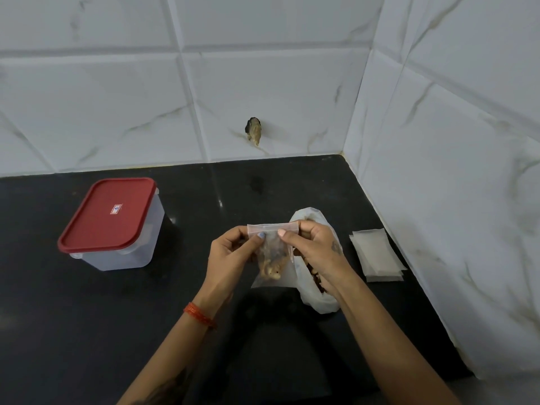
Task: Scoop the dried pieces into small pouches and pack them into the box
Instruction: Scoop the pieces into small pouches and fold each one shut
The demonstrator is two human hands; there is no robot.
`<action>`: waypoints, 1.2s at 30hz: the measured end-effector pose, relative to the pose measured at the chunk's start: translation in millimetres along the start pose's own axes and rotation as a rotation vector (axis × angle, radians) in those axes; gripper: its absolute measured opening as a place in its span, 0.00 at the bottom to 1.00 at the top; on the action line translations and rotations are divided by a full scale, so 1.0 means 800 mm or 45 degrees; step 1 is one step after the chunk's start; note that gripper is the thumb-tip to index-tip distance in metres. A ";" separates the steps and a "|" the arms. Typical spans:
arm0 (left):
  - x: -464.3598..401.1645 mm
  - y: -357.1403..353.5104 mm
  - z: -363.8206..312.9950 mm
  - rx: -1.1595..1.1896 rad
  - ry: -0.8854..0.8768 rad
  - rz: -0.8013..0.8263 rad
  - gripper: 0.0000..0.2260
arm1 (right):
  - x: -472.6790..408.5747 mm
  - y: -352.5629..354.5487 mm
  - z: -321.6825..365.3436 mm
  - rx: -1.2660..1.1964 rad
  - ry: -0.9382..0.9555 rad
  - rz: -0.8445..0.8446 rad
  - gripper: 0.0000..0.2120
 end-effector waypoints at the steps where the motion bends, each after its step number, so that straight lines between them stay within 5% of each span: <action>1: 0.001 -0.001 0.000 0.006 0.003 -0.015 0.05 | -0.001 0.001 0.000 -0.007 -0.004 0.004 0.03; 36: -0.033 0.067 -0.023 0.080 0.026 0.045 0.04 | -0.026 -0.079 0.023 -0.052 0.002 -0.063 0.02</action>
Point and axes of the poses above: each hand's wrist, its own x-axis away from the middle knuckle, its own y-axis out of the back of the hand, z = x × y, the point moved 1 cm from there along -x, towards the middle knuckle, and after that the axes turned 6 degrees about -y, right-handed, at the moved point
